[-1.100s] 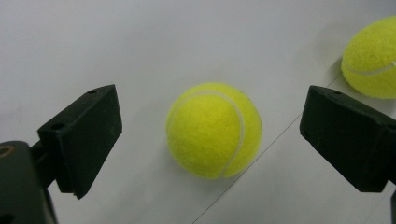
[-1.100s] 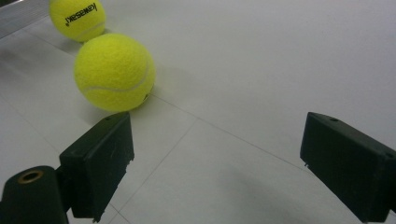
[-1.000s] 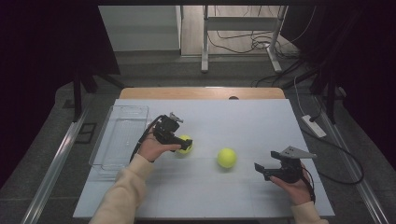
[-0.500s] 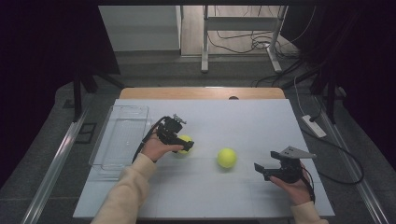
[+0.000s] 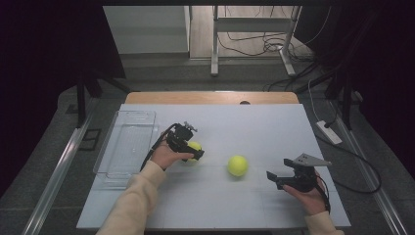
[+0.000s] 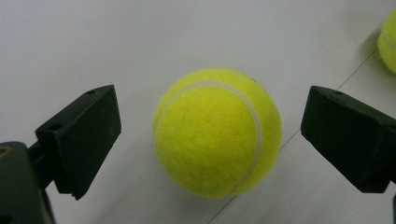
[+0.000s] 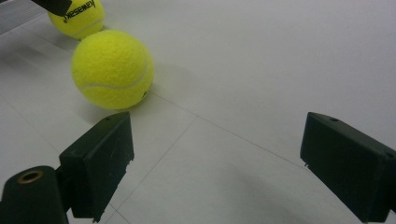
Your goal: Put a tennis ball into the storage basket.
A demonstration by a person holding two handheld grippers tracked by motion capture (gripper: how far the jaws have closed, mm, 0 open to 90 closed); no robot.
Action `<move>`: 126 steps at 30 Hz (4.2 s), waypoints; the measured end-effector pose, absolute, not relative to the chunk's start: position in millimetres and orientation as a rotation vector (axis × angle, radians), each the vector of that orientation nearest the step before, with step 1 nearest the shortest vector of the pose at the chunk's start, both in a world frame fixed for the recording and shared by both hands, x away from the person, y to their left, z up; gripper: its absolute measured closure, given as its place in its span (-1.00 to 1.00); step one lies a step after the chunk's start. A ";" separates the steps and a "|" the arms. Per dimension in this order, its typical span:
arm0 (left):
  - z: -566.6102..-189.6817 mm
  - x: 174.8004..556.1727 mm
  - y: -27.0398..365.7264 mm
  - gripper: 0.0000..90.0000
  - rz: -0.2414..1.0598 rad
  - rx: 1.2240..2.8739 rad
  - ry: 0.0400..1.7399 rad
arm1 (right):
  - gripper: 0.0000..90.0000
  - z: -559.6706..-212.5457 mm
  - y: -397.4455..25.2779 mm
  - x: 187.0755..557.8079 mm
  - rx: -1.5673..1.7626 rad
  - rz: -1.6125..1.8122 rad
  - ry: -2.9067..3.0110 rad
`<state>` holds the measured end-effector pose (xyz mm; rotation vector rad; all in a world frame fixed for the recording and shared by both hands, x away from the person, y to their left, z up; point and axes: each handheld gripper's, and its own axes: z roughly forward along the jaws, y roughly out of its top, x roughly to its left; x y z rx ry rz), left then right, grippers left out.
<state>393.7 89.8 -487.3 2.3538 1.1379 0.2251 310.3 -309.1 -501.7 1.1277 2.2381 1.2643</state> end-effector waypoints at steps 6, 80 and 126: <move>-491.5 394.4 87.5 -0.83 0.212 2.385 1.132 | -0.79 -502.0 -309.5 310.5 1.133 1.263 2.237; -434.3 334.1 135.8 -0.40 0.401 2.056 0.991 | -0.78 -500.3 -310.8 307.7 1.142 1.268 2.187; -442.4 324.7 188.9 -0.40 0.449 1.886 1.101 | -0.77 -503.8 -309.0 302.4 1.164 1.276 2.173</move>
